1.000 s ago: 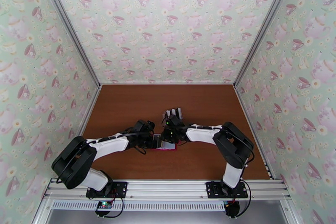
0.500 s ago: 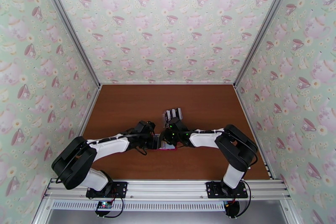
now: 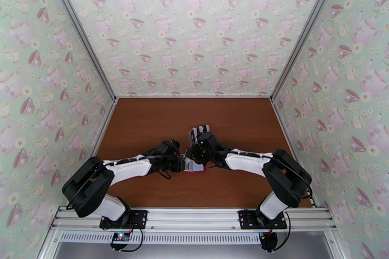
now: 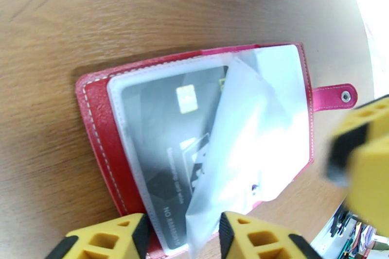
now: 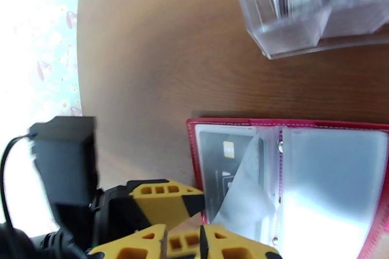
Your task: Put the credit cards into the card holder
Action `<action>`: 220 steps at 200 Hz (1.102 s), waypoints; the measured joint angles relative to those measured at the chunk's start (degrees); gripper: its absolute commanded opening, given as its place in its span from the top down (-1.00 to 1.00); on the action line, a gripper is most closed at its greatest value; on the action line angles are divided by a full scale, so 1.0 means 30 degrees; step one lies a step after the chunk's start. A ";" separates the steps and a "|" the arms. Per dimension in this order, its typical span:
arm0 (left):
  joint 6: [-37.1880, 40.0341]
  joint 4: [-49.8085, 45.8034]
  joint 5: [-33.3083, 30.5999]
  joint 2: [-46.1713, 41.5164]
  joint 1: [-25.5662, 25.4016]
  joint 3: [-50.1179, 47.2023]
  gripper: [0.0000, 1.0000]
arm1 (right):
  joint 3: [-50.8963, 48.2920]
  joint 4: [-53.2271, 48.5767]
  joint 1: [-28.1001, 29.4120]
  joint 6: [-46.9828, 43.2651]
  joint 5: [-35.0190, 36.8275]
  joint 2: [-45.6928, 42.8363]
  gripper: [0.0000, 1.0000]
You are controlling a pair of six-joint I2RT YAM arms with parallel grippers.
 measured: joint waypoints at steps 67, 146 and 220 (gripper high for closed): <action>0.0029 -0.0678 -0.0219 -0.0146 0.0007 0.0379 -0.05 | 0.0437 -0.2142 -0.0029 -0.1770 0.0794 -0.0576 0.44; 0.0233 -0.2302 -0.0634 -0.0189 0.0168 0.0933 -0.03 | 0.0437 -0.2266 -0.0029 -0.2062 0.0867 -0.0124 0.45; 0.0335 -0.2827 -0.0634 -0.0248 0.0219 0.1056 -0.03 | 0.0328 -0.1931 -0.0029 -0.2062 0.0780 0.1508 0.49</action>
